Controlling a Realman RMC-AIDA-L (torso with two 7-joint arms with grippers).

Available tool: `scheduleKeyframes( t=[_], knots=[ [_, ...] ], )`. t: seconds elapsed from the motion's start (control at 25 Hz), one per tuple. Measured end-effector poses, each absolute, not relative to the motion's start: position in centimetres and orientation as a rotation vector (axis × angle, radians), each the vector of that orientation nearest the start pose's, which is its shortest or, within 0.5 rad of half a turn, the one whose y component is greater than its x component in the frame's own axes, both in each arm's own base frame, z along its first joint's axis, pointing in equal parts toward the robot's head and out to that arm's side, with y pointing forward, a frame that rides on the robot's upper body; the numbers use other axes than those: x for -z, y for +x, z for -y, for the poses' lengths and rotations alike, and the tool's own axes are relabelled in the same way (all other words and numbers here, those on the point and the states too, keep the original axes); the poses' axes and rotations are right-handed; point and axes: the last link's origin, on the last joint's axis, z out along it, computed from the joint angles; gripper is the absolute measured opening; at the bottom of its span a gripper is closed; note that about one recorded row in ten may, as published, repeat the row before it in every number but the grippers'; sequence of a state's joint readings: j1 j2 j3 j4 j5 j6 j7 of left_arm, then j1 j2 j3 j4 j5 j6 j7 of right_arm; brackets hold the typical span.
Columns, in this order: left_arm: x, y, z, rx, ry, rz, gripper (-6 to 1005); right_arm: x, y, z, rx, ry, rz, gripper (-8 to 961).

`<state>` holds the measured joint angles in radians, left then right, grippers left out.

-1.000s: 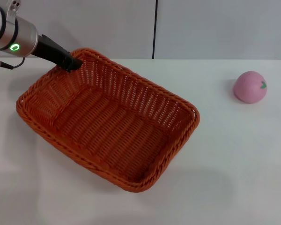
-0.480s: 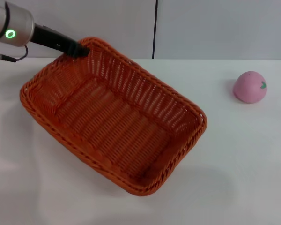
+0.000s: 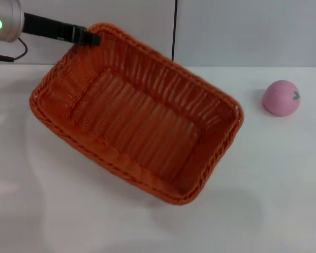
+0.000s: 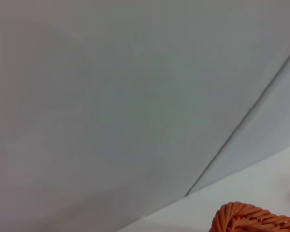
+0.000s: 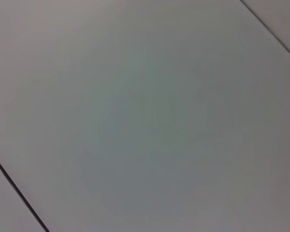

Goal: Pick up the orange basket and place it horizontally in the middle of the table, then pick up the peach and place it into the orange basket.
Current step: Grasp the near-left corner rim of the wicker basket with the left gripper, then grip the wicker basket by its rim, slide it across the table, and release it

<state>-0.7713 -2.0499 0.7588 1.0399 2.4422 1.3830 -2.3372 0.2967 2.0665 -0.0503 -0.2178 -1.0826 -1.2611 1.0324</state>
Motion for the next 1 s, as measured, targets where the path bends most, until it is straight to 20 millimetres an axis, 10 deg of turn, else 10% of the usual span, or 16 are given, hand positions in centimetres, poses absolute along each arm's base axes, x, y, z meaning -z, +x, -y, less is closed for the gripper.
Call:
scheduleKeyframes(
  t=[0.28, 1.0],
  knots=[
    [-9.1, -20.6, -41.9, 0.506, -2.299, 1.299, 184, -10.5, 42.9, -26.3, -1.119, -0.935, -0.977, 761],
    [-8.2, -28.8, -35.3, 0.821, -2.021, 1.684, 185, -10.3, 42.9, -27.3, -1.1, -0.945, -1.007, 754]
  ],
)
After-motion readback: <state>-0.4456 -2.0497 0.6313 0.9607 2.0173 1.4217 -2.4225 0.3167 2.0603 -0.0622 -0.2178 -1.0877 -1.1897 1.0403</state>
